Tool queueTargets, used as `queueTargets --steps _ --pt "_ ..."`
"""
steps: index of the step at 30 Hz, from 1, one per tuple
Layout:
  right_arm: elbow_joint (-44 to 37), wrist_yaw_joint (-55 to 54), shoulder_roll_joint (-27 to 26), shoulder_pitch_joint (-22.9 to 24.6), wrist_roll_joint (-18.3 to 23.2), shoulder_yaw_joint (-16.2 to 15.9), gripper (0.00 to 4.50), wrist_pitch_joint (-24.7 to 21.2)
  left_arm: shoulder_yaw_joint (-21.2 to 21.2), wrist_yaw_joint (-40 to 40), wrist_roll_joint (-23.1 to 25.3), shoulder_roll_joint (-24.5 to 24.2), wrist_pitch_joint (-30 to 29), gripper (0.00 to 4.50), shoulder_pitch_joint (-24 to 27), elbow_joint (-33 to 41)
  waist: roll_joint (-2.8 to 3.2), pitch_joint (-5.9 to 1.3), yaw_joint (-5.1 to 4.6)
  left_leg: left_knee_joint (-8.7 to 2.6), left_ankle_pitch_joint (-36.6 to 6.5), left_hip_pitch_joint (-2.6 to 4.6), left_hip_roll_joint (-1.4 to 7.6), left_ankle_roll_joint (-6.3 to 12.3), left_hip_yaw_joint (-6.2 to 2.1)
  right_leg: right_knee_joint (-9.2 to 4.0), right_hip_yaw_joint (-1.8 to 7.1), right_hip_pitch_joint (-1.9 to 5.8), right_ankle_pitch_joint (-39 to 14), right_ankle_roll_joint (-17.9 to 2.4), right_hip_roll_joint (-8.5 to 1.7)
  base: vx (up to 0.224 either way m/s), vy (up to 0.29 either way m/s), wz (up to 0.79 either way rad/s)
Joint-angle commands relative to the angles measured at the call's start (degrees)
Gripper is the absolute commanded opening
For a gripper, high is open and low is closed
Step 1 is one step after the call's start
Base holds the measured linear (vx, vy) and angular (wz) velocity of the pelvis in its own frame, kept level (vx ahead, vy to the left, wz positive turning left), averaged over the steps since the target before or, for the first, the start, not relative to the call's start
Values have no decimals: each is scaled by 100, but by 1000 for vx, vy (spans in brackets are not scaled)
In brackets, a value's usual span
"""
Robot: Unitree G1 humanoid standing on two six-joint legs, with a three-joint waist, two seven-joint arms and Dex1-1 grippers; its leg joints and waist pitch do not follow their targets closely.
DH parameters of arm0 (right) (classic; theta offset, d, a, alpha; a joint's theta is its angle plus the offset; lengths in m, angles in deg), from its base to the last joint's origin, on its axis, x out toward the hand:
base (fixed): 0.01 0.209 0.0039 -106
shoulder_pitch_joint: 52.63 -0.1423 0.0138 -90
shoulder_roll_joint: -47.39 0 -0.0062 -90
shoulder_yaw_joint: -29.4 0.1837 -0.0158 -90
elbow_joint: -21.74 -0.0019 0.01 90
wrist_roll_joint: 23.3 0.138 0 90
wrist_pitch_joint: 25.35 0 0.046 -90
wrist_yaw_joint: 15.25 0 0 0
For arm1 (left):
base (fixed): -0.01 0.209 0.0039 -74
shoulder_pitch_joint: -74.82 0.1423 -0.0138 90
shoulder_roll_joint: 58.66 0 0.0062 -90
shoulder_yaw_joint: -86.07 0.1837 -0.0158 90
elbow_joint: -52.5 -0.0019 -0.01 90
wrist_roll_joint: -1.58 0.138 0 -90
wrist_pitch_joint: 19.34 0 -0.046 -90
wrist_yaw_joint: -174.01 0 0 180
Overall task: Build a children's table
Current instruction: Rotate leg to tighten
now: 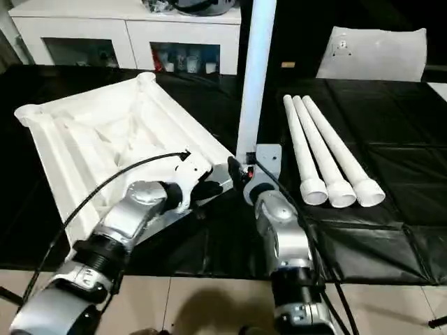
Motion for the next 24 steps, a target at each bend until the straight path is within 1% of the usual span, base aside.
queueTargets --steps 1,2,3,4,5,6,7,8,9,10,11,12,13,14,15,16,17,18,19,20,21,23,24 --pt "152 157 -8 144 -66 -328 370 -92 124 102 -78 90 296 0 -2 137 -101 -330 38 -428 -1573 32 361 238 -128 -434 344 139 -2232 -784 -433 0 0 0" --pt "-26 237 52 228 44 -237 374 -71 118 124 -67 48 388 0 9 115 -105 -344 59 -421 -1505 31 363 241 -121 -421 347 164 -2215 -804 -437 0 0 0" --pt "-168 280 74 287 139 -153 378 -78 112 127 -58 20 446 0 13 94 -94 -349 79 -420 -1462 28 366 256 -120 -413 345 173 -2166 -805 -435 0 0 0" --pt "-333 266 112 359 155 -96 378 -58 103 127 -49 -9 497 0 12 60 -91 -352 110 -411 -1383 45 377 286 -105 -407 357 157 -2009 -807 -422 0 0 0" --pt "-597 244 184 485 143 -35 388 -3 71 28 -16 -37 578 0 2 -11 -99 -363 113 -409 -1326 36 379 293 -103 -382 357 167 -1899 -835 -417 0 0 0" --pt "-763 244 227 562 112 -40 406 -12 49 -14 -16 -41 671 0 -7 -54 -109 -369 137 -402 -1169 2 374 322 -103 -348 355 200 -1677 -847 -403 0 0 0" --pt "-910 254 252 631 105 -37 414 -2 -22 -10 -88 -17 700 0 -9 -83 -117 -385 143 -390 -1038 -10 368 347 -102 -311 351 212 -1495 -889 -396 0 0 0" --pt "-910 254 252 631 105 -37 418 -2 -22 -10 -88 -17 700 0 -9 -83 -115 -396 157 -374 -953 -2 366 367 -96 -300 353 213 -1385 -904 -395 0 0 0" --pt "-1008 259 268 676 100 -35 418 6 -73 4 -143 0 716 0 -10 -100 -124 -412 158 -355 -766 -34 355 422 -97 -252 353 232 -1115 -977 -397 0 0 0" --pt "-1155 321 307 755 153 -28 426 5 -161 23 -251 14 754 27 -3 -84 -113 -428 170 -335 -654 -34 351 476 -90 -226 347 227 -974 -1025 -389 0 0 0" --pt "-1285 361 341 831 213 -15 434 12 -266 79 -400 35 719 44 12 -39 -120 -428 180 -316 -569 -46 345 557 -77 -219 347 223 -852 -1047 -384 0 0 0" --pt "-1382 413 374 893 264 -13 443 28 -334 127 -506 47 672 55 30 12 -122 -415 185 -317 -569 -56 339 592 -72 -225 343 226 -872 -1050 -381 0 0 0" --pt "-1582 505 420 995 362 -21 443 -135 -399 253 -644 33 697 55 85 146 -116 -413 209 -317 -645 -48 349 612 -74 -236 337 222 -996 -1087 -399 0 0 0" --pt "-1669 543 436 1039 401 -25 448 -217 -416 307 -695 24 716 55 108 198 -110 -413 212 -323 -682 -50 357 615 -75 -244 334 227 -1047 -1103 -396 0 0 0" --pt "-1768 587 482 1094 410 -51 450 -351 -463 324 -762 21 738 61 141 267 -130 -408 199 -329 -771 -42 376 592 -78 -244 328 209 -1120 -1095 -371 0 0 0" --pt "-1888 685 560 1174 427 -103 450 -448 -569 354 -900 2 744 82 187 388 -128 -410 191 -335 -829 -29 387 555 -83 -238 327 194 -1142 -1112 -366 0 0 0" --pt "-1944 738 605 1217 430 -134 450 -482 -631 362 -976 -6 741 82 211 451 -123 -405 188 -338 -838 -36 384 537 -88 -235 324 201 -1148 -1107 -362 0 0 0" --pt "-1982 764 643 1251 419 -158 450 -539 -710 351 -1044 -25 709 93 227 513 -141 -401 193 -334 -839 -37 389 510 -82 -233 330 210 -1129 -1103 -369 0 0 0" --pt "-2043 796 712 1310 391 -198 450 -665 -879 315 -1173 -72 624 95 252 636 -147 -401 191 -332 -840 -45 383 501 -81 -226 329 219 -1124 -1112 -375 0 0 0" --pt "-2055 858 771 1331 367 -245 450 -709 -1003 261 -1216 -164 509 97 254 728 -151 -398 184 -331 -859 -43 378 498 -75 -239 331 208 -1160 -1092 -371 0 0 0" --pt "-2086 996 880 1363 343 -342 450 -826 -1217 112 -1220 -382 315 97 248 879 -162 -400 173 -334 -890 -45 373 453 -80 -231 321 225 -1232 -1065 -368 0 0 0" --pt "-2138 1093 963 1388 343 -432 450 -948 -1325 -31 -1124 -564 240 97 233 936 -160 -387 142 -334 -952 -47 359 417 -83 -245 318 220 -1370 -964 -351 0 0 0" --pt "-2175 1206 1053 1409 322 -565 450 -1070 -1379 -188 -969 -795 224 97 231 975 -154 -396 128 -323 -932 -33 352 380 -86 -250 317 213 -1427 -902 -341 0 0 0"
